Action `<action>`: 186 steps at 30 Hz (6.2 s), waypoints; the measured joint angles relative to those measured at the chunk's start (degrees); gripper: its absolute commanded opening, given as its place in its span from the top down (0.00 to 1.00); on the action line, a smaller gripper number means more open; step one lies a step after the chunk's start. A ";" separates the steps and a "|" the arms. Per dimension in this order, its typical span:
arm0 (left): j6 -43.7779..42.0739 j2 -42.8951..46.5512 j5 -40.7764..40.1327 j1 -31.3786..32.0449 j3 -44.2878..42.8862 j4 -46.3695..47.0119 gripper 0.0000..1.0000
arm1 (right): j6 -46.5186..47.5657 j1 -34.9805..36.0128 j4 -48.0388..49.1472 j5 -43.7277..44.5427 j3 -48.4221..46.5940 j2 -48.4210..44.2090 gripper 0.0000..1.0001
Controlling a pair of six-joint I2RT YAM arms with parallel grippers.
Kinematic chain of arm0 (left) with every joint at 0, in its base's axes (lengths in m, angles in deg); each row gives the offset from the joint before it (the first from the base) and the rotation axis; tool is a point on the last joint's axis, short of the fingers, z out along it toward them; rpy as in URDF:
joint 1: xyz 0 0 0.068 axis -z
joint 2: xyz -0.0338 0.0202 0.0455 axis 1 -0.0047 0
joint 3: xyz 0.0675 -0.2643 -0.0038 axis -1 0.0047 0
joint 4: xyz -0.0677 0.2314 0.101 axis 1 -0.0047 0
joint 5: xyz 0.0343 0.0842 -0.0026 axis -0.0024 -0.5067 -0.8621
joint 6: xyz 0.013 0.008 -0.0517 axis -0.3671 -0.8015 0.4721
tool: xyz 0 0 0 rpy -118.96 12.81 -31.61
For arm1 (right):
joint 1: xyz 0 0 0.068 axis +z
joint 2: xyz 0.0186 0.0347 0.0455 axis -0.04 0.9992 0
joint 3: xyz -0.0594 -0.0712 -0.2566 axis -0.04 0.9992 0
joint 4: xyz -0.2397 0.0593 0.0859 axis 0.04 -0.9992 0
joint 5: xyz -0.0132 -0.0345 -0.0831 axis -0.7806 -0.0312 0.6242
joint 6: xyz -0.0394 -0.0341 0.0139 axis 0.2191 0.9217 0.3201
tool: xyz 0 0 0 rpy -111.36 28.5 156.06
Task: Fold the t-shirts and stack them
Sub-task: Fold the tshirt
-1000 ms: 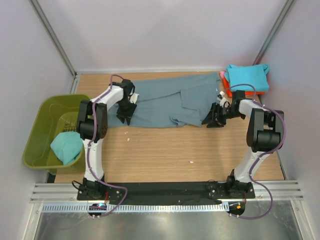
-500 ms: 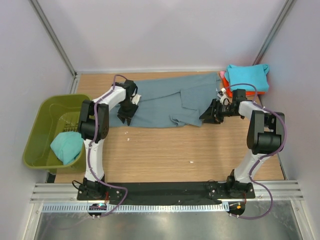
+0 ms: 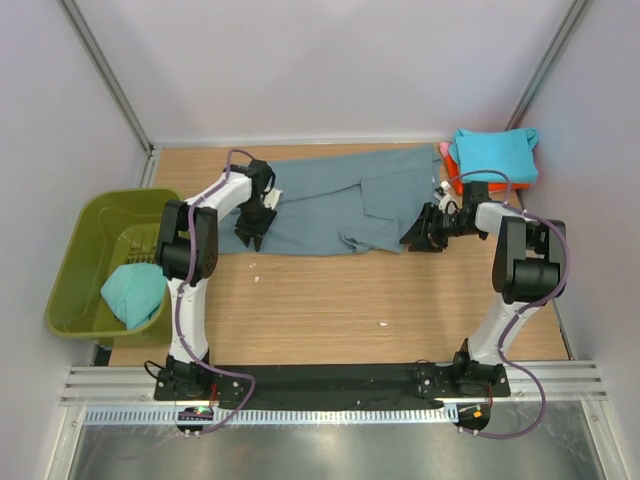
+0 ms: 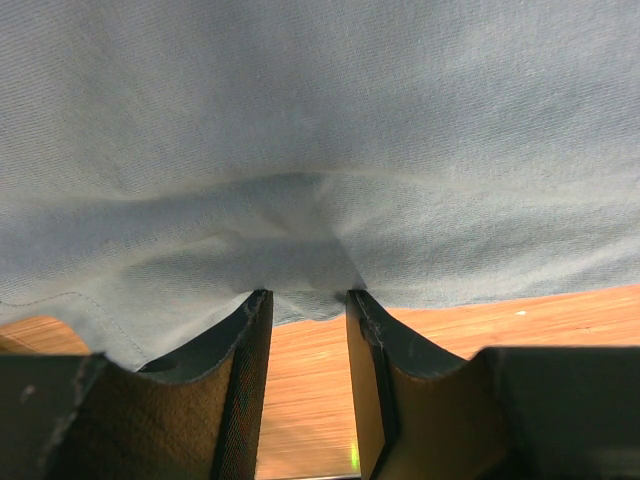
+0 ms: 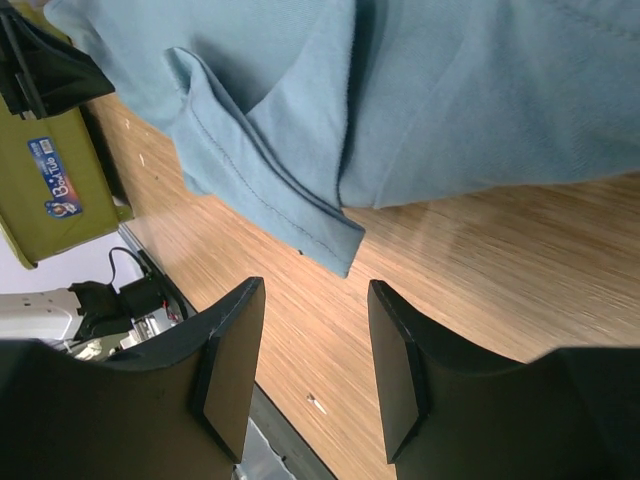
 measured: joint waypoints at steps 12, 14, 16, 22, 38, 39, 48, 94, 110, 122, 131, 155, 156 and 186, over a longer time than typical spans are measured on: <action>0.00 -0.02 -0.02 0.00 -0.07 -0.07 0.63 | 0.44 0.02 -0.13 0.98 -2.10 3.13 0.50; 0.02 -0.02 -0.02 0.00 -0.09 -0.07 0.63 | 0.42 0.02 -0.07 1.05 -3.08 3.96 0.50; 0.00 -0.09 -0.02 0.00 -0.13 -0.11 0.63 | 0.42 0.02 0.04 1.11 -4.02 4.81 0.51; 0.00 -0.44 -0.02 0.00 -0.63 -0.59 0.63 | 0.46 0.04 0.02 1.14 -4.63 5.73 0.53; 0.02 -1.22 -0.79 0.28 -1.81 -1.70 0.62 | 0.61 2.80 0.04 0.39 -4.63 5.73 0.59; 0.02 -1.22 -0.79 0.28 -1.81 -1.70 0.63 | 0.59 2.84 0.04 0.35 -4.63 5.73 0.60; 0.02 -1.22 -0.83 0.31 -1.81 -1.70 0.63 | 0.52 2.91 -0.04 0.37 -4.63 5.73 0.71; -3.52 6.51 -4.92 0.26 7.54 2.93 0.62 | 11.47 2.89 -11.41 8.44 -10.71 -11.02 0.99; -14.58 14.49 -13.03 -6.93 18.10 7.43 0.59 | 12.83 2.89 -12.50 9.35 -10.71 -11.04 0.99; -17.86 13.94 -11.47 -6.84 18.05 7.58 0.59 | 12.74 2.89 -12.20 9.33 -10.32 -11.04 0.99; -17.81 9.35 -9.79 -7.65 14.64 7.08 0.64 | 12.72 2.89 -12.00 9.35 -10.01 -11.04 0.99; -17.07 10.43 -4.31 -9.99 16.46 3.39 0.66 | 12.94 2.89 -11.37 10.45 -8.96 -11.30 0.99; -16.79 10.40 -3.69 -10.23 16.46 2.99 0.66 | 12.96 2.89 -11.37 10.47 -8.96 -11.30 0.99; -13.51 10.69 3.96 -11.67 -0.79 -11.69 1.00 | 19.12 2.58 -13.81 15.26 -20.83 -14.67 0.99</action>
